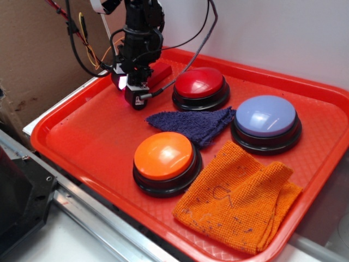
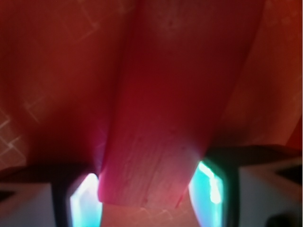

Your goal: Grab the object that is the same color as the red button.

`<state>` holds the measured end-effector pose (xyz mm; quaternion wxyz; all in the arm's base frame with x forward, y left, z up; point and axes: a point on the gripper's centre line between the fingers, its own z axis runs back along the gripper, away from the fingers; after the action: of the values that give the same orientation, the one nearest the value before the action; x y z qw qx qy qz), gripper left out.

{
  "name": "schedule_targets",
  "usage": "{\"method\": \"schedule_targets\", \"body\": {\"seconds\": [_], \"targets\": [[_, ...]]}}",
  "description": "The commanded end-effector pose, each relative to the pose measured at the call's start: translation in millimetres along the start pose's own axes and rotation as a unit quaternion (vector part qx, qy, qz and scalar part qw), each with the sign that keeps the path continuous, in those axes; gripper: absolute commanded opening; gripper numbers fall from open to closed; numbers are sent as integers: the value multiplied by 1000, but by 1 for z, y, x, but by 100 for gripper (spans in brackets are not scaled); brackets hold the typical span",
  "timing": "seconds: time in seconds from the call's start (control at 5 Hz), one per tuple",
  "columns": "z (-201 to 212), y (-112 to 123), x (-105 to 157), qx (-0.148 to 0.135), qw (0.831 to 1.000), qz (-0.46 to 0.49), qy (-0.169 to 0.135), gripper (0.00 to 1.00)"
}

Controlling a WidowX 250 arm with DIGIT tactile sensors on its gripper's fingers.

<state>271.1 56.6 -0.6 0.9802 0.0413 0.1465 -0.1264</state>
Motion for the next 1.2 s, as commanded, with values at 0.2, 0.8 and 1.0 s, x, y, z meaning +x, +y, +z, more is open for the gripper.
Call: {"method": "schedule_targets", "body": {"seconds": [0.2, 0.8, 1.0], "targets": [[3, 2, -1, -23, 999, 18, -30, 0], [112, -44, -98, -62, 984, 117, -118, 0], [154, -59, -137, -77, 978, 162, -109, 0]]}}
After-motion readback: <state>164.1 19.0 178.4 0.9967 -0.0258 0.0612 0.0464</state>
